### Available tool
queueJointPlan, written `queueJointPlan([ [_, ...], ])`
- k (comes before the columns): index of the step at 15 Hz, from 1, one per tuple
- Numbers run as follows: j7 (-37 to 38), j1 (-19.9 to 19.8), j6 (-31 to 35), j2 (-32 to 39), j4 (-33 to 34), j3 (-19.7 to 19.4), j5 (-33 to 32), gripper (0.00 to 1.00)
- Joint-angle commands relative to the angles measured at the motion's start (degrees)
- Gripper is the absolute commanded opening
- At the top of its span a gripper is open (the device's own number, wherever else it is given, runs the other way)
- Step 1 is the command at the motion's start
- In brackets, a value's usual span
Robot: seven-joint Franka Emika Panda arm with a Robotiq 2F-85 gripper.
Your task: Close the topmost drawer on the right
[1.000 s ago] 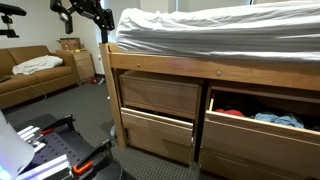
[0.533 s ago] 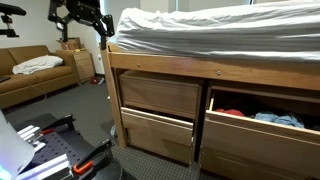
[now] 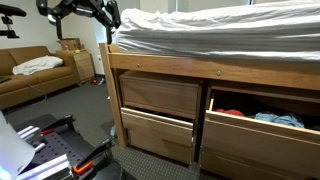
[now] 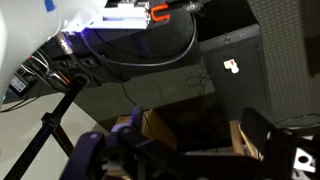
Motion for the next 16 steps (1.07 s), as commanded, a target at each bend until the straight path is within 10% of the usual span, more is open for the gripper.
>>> queueJointPlan([
  [1,1.7,-7.5,-1.5,-4.8,0.5,-4.0,-6.4,1.0],
  [3,1.3,-12.0,-4.6,-7.8,1.2,-7.7,-10.0,1.0],
  [8,1.0,-8.3,-3.0,-5.5,1.6,-6.0,-8.5,1.0],
  [12,12.4,-5.4,11.7,5.5,2.1,-3.7,-3.5,1.0],
  [16,-2.7,-8.8,20.1,13.7,0.8,-16.0,-3.2,1.0],
])
